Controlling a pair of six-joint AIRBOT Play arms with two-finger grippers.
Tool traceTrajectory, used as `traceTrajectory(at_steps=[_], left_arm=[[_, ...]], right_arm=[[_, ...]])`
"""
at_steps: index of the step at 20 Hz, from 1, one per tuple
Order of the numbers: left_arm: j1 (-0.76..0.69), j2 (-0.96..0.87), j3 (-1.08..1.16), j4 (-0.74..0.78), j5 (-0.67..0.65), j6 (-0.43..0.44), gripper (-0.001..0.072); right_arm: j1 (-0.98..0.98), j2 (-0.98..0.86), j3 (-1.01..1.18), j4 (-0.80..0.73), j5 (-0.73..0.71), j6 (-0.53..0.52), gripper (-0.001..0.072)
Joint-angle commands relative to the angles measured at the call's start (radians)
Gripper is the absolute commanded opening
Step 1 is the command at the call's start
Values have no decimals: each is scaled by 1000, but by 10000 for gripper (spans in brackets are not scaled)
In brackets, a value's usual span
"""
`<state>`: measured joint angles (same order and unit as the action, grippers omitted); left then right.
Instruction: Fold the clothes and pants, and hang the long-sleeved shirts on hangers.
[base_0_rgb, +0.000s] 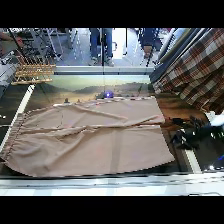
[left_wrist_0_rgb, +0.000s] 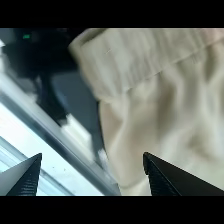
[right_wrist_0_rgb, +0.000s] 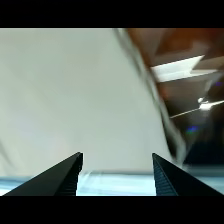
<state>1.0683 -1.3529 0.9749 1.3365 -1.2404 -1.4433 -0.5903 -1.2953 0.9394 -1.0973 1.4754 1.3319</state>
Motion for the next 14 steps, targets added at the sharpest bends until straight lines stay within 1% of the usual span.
traceTrajectory(at_steps=[1,4,7,9,12,14], left_arm=[[102,22,-77,-134,79,42,695],[113,15,-78,-145,129,47,696],[109,-19,-78,-146,159,47,695],[109,-53,-78,-175,172,65,695],[109,-92,-78,-256,191,91,694],[109,-113,-78,-307,206,91,693]], right_arm=[[-156,214,-306,84,-20,-76,499],[-184,241,-372,80,-6,-96,498],[-183,237,-392,81,-63,-87,492],[-183,228,-392,84,-116,-59,437],[-182,194,-392,100,-160,-40,424],[-182,172,-392,111,-168,-39,378]])
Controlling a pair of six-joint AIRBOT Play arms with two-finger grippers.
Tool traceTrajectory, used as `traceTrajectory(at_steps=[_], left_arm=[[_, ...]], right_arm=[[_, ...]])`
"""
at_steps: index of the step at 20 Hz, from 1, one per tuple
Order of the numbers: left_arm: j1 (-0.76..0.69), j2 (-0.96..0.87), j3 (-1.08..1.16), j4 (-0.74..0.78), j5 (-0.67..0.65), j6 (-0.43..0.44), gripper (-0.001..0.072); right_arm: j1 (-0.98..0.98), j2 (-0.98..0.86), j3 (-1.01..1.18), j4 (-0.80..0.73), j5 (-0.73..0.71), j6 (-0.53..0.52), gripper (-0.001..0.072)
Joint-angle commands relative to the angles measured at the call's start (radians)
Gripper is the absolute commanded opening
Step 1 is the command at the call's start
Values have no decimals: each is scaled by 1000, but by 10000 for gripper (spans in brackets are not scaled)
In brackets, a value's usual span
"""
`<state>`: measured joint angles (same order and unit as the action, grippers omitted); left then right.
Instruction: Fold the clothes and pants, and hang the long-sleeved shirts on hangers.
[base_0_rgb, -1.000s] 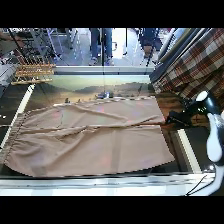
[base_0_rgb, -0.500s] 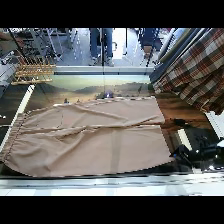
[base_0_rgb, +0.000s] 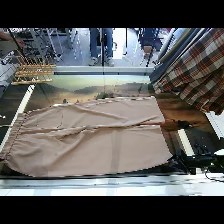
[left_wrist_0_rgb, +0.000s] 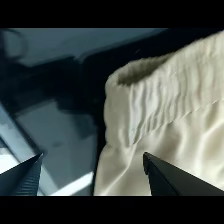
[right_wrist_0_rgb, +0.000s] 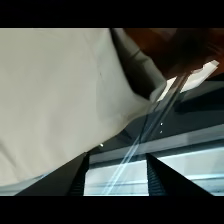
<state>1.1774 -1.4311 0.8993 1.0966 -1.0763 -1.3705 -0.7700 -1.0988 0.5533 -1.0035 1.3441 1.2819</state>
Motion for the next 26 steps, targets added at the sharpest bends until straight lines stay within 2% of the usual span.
traceTrajectory(at_steps=[1,2,3,4,5,6,7,8,9,11,12,13,14,17,24,25,26], left_arm=[[0,-43,-2,-94,53,18,689],[0,-48,-2,-121,69,18,625],[0,-48,-2,-143,83,18,456],[0,-48,-2,-164,91,18,277],[0,-48,-2,-180,93,18,151],[0,-48,-2,-195,94,18,90],[0,-48,-2,-207,94,23,62],[0,-48,-2,-222,94,42,37],[0,-47,-2,-234,93,60,17],[0,-45,-2,-238,90,70,17],[0,-45,-2,-238,85,70,17],[0,-45,-2,-238,78,70,17],[0,-45,-2,-237,75,70,17],[0,-45,-2,-237,72,70,17],[0,-45,-2,-238,73,70,17],[0,-45,-2,-238,72,70,17],[0,-45,-2,-238,70,70,17]], right_arm=[[-2,-28,-6,19,-46,11,378],[-2,-31,-6,26,-56,11,374],[-2,-30,-6,37,-68,11,326],[-2,-31,-6,47,-77,11,317],[-2,-31,-6,57,-86,10,235],[-2,-31,-6,65,-97,7,172],[-2,-31,-6,74,-111,6,147],[-2,-30,-6,87,-120,-3,129],[-2,-30,-6,111,-120,-31,46],[-2,-30,-6,145,-112,-43,37],[-2,-30,-6,142,-97,-42,143],[-2,-30,-5,133,-66,-40,346],[-2,-29,-4,113,-32,-24,444],[-2,-30,-4,40,23,26,450],[3,-48,-14,15,-204,75,441],[18,-65,-14,14,-219,75,410],[40,-79,-14,16,-237,74,309]])
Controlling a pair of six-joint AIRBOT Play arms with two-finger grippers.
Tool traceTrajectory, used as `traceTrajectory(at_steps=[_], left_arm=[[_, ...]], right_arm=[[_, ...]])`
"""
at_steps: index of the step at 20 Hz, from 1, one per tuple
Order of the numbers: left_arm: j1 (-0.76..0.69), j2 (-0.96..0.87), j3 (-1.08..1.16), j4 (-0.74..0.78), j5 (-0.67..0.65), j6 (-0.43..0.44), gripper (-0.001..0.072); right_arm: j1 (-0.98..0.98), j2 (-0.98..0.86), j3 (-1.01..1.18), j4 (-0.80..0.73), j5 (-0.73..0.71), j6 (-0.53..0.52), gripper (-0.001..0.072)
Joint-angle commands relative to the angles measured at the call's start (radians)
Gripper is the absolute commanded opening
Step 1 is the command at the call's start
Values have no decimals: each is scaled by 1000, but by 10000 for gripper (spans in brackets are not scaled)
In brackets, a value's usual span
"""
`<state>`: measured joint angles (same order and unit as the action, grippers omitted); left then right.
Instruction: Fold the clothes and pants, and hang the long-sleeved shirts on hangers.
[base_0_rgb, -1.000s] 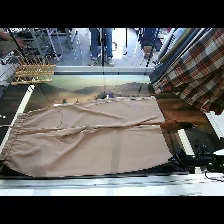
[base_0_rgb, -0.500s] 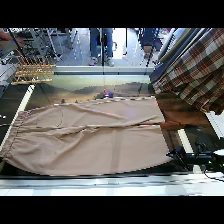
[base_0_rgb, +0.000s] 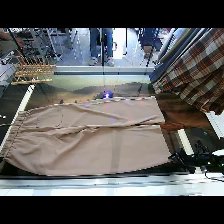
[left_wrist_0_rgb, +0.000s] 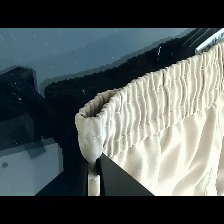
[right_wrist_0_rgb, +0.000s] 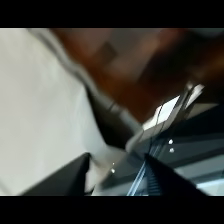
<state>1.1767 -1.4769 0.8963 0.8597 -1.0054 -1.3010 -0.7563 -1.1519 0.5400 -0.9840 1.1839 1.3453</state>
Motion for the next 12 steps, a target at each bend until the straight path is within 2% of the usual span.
traceTrajectory(at_steps=[1,2,3,4,6,9,12], left_arm=[[1,1,1,-2,-6,0,17],[1,2,2,-2,-14,0,17],[4,3,8,-2,-32,8,17],[5,3,37,8,-82,68,14],[-2,3,144,104,-214,84,12],[-39,3,350,106,-360,7,13],[-148,0,524,76,-382,-39,12]], right_arm=[[58,-29,0,7,-92,-5,130],[87,-21,6,23,-95,-26,16],[114,-4,26,32,-74,-38,15],[140,23,58,24,-44,-47,14],[183,84,166,-19,2,-44,12],[254,102,383,-25,-35,-9,11],[376,-16,595,-54,-194,38,11]])
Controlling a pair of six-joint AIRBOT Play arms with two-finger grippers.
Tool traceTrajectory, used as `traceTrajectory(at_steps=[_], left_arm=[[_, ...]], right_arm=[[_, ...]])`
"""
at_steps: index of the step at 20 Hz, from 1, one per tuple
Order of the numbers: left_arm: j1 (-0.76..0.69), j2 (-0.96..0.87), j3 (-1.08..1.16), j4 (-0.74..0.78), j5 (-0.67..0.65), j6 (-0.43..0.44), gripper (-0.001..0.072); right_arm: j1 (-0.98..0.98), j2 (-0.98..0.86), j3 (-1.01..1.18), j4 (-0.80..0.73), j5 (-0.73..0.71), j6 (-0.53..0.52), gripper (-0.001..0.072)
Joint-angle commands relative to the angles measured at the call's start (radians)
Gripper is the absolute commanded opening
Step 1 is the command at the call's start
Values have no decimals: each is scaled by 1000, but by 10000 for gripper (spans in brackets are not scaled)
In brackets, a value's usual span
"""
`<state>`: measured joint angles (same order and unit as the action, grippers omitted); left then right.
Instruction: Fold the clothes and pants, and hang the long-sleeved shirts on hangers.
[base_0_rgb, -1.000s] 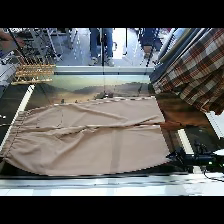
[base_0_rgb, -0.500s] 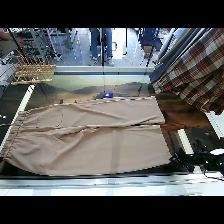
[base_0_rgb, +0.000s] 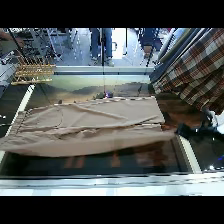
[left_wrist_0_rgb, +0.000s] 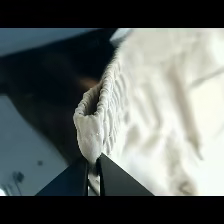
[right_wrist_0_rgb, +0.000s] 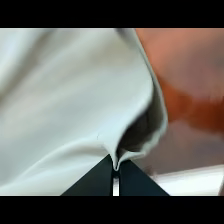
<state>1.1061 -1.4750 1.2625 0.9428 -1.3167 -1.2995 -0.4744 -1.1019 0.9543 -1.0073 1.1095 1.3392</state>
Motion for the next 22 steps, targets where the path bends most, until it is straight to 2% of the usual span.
traceTrajectory(at_steps=[1,3,5,7,10,13,14,16,17,18,19,21,22], left_arm=[[-133,-7,206,-9,-45,-57,12],[-233,-33,275,-9,72,-108,12],[-324,-87,334,-11,233,-207,12],[-388,-159,379,-35,354,-267,12],[-455,-285,416,-85,491,-317,13],[-499,-399,416,-179,549,-320,19],[-507,-426,416,-204,562,-320,26],[-512,-456,416,-241,573,-320,44],[-512,-455,416,-241,566,-320,196],[-505,-447,416,-241,550,-315,457],[-493,-432,416,-240,522,-303,598],[-456,-397,416,-237,434,-246,600],[-436,-381,416,-227,373,-185,599]], right_arm=[[127,-143,259,-47,-169,68,11],[167,-329,438,-59,-196,95,11],[184,-524,643,-78,-191,121,11],[191,-698,846,-76,-190,145,11],[211,-921,1086,-68,-214,153,12],[237,-1022,1115,-33,-373,151,18],[247,-1030,1099,-33,-424,135,79],[254,-1025,1092,-35,-427,74,560],[248,-1013,1092,-43,-376,57,599],[230,-997,1092,-49,-292,58,599],[201,-986,1091,-48,-192,79,599],[132,-983,1086,-29,21,132,599],[98,-983,1067,2,111,134,600]])
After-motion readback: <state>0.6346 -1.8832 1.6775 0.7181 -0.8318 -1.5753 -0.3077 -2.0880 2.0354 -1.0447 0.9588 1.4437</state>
